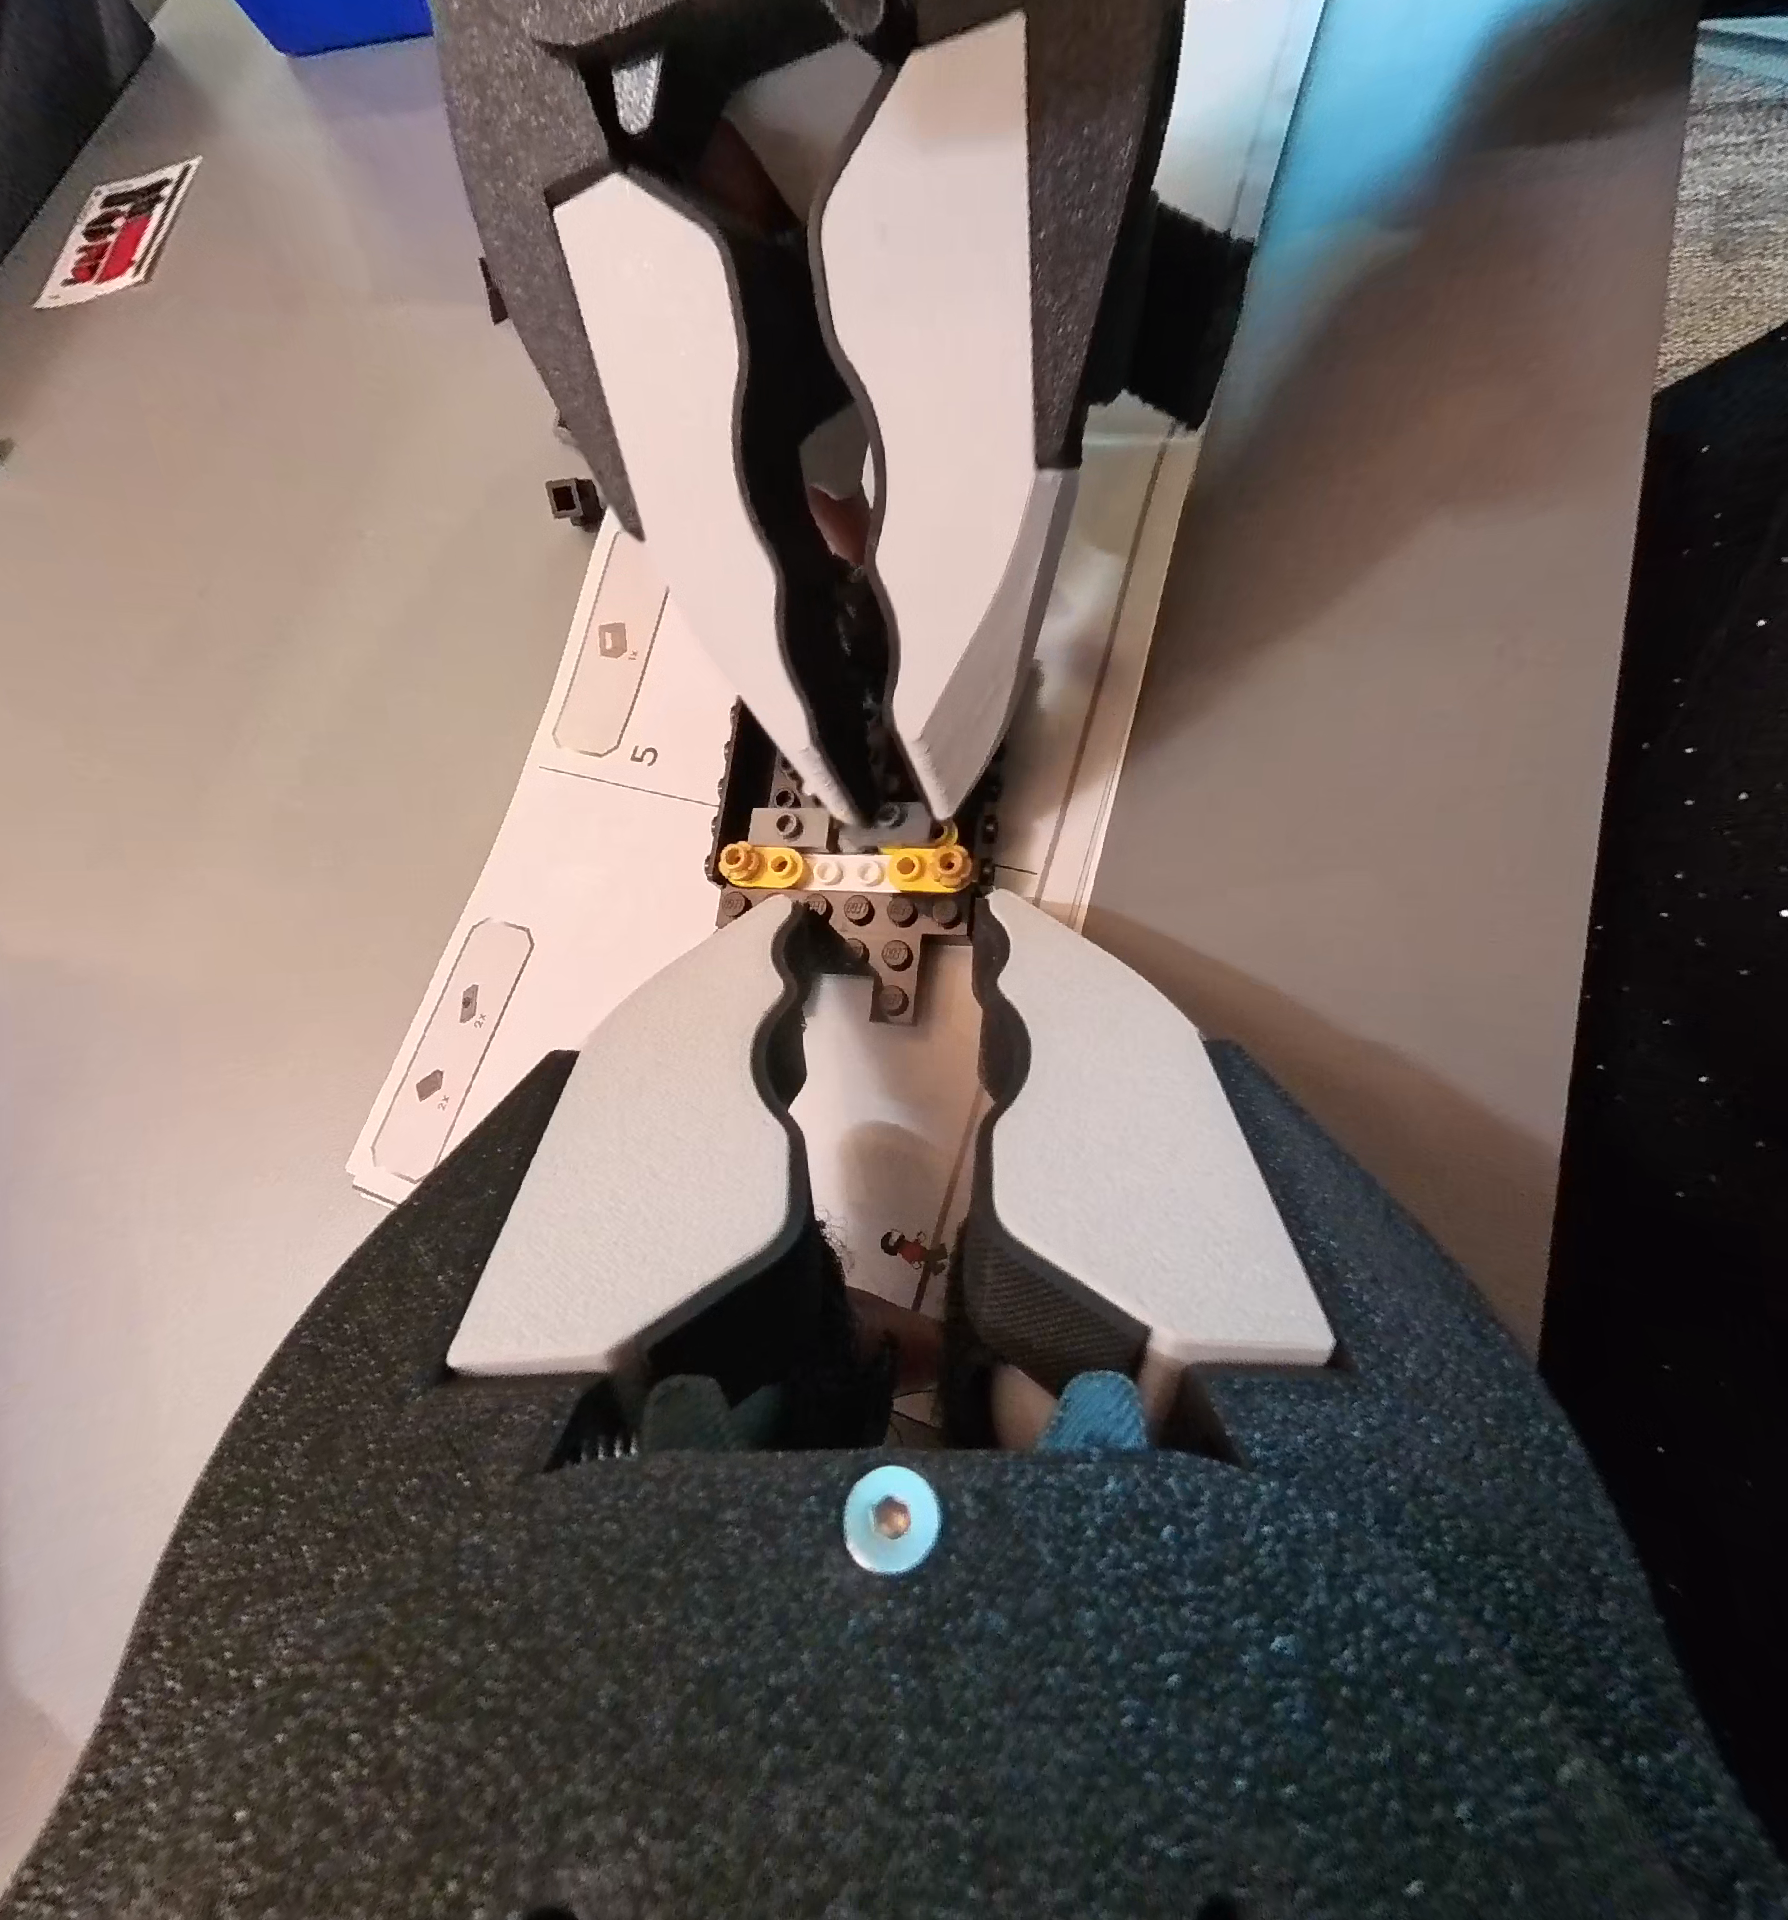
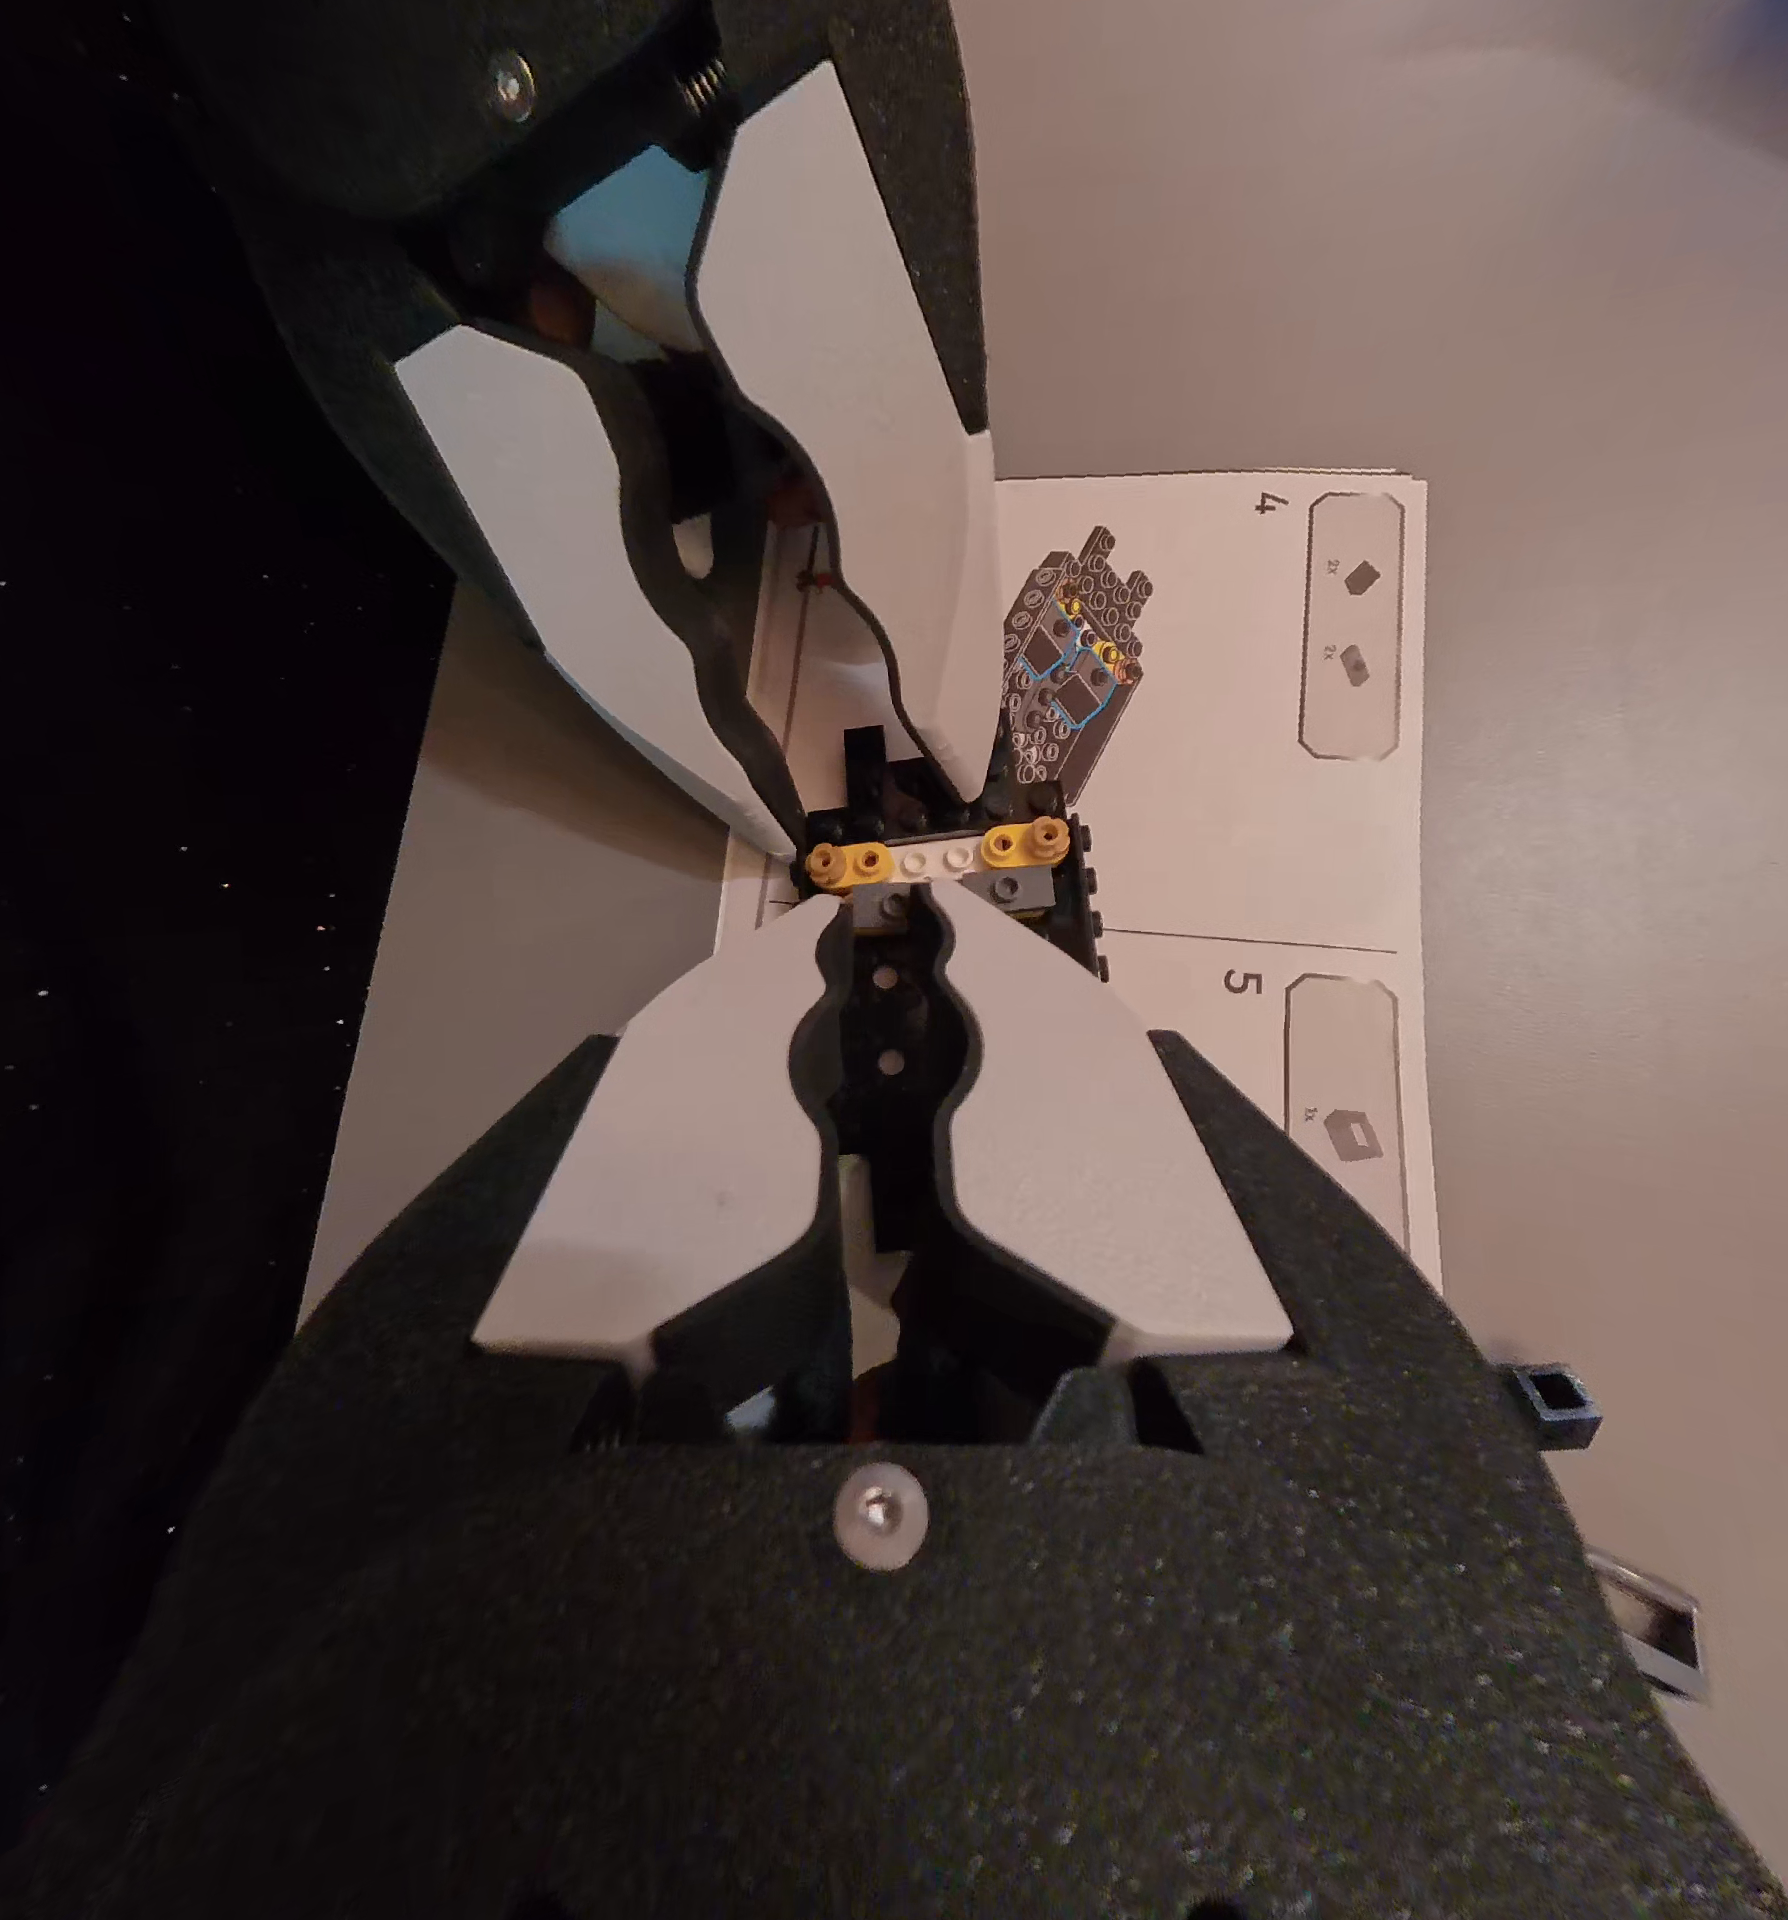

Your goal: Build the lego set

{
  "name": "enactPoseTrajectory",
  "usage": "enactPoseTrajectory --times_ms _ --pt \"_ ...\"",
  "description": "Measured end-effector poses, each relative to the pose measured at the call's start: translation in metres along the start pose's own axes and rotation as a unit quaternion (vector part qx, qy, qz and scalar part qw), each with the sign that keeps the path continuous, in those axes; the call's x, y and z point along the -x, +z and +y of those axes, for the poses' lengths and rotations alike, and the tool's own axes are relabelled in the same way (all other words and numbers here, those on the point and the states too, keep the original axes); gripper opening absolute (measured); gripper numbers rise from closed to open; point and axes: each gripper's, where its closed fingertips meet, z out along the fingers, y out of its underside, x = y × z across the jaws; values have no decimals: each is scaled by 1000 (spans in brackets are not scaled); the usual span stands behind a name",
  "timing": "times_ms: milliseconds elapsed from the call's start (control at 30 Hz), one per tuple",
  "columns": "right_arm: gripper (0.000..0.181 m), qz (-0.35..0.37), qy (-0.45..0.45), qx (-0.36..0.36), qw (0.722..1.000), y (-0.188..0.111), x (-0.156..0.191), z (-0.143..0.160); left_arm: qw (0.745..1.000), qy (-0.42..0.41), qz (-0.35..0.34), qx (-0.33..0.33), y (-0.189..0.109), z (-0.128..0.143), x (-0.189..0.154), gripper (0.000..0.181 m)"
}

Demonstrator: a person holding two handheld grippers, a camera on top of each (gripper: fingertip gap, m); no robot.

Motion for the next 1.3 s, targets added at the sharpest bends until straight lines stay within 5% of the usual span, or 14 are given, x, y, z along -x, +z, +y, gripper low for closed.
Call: enactPoseTrajectory --times_ms 1300 --pt "3 -18 34 6 999 1 2 -1 1000 2 1 0 0 0 0 29"
